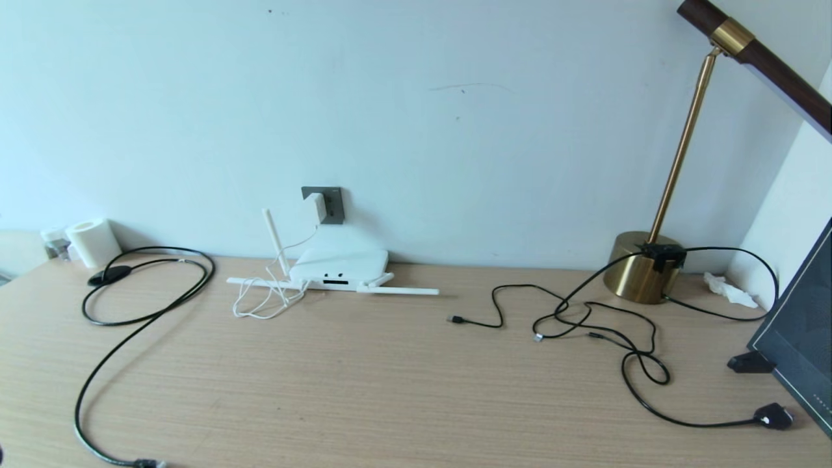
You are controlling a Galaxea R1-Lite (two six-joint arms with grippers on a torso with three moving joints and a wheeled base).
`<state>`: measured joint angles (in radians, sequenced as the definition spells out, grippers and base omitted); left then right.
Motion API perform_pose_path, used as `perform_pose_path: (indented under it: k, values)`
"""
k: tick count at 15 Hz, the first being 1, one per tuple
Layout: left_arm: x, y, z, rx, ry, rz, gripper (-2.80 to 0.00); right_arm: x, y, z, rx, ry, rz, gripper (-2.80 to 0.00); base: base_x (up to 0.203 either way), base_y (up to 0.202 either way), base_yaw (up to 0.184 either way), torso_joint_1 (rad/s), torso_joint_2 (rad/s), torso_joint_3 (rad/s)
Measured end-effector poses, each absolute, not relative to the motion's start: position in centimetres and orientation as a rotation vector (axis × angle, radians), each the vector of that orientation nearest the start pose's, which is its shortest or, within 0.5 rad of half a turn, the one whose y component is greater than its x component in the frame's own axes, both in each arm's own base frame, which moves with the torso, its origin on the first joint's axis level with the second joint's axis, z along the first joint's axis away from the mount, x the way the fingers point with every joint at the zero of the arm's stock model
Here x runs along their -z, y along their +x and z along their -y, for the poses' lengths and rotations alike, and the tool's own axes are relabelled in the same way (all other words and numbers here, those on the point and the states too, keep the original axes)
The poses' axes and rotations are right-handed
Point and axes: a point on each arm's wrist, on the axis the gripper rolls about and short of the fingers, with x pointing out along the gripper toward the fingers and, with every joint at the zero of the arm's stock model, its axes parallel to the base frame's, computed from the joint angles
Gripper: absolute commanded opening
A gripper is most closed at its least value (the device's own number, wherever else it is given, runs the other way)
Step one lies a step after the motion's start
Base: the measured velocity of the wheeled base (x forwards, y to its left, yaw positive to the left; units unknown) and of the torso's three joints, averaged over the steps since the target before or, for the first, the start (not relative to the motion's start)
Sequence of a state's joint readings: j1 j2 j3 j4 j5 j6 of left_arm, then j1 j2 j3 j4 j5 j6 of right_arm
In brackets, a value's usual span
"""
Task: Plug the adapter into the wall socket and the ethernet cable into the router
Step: Pick up cable
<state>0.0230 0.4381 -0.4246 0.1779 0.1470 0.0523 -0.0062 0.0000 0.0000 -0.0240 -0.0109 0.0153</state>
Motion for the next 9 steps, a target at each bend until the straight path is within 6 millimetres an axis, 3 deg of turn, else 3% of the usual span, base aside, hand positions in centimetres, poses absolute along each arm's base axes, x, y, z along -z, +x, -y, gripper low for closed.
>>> perform_pose_path:
  k: [4,7,9]
  values:
    - [-18.6,2.6,-0.5,-0.193,0.045,-0.261,-2.80,-7.8,-2.3,0.0,0.016,0.015,0.024,-2.80,0.000,0.000,0.000,0.000,0.00,0.000]
    - [-20.4,7.2,-1.0,-0.250,0.031,-0.309,-2.80,-7.8,-2.3,0.0,0.016,0.015,0.024,-2.80,0.000,0.000,0.000,0.000,0.00,0.000]
    - [-21.1,11.2,-2.6,-0.351,-0.004,-0.338,-2.80,-7.8,-2.3,0.0,0.017,0.016,0.024,-2.80,0.000,0.000,0.000,0.000,0.00,0.000]
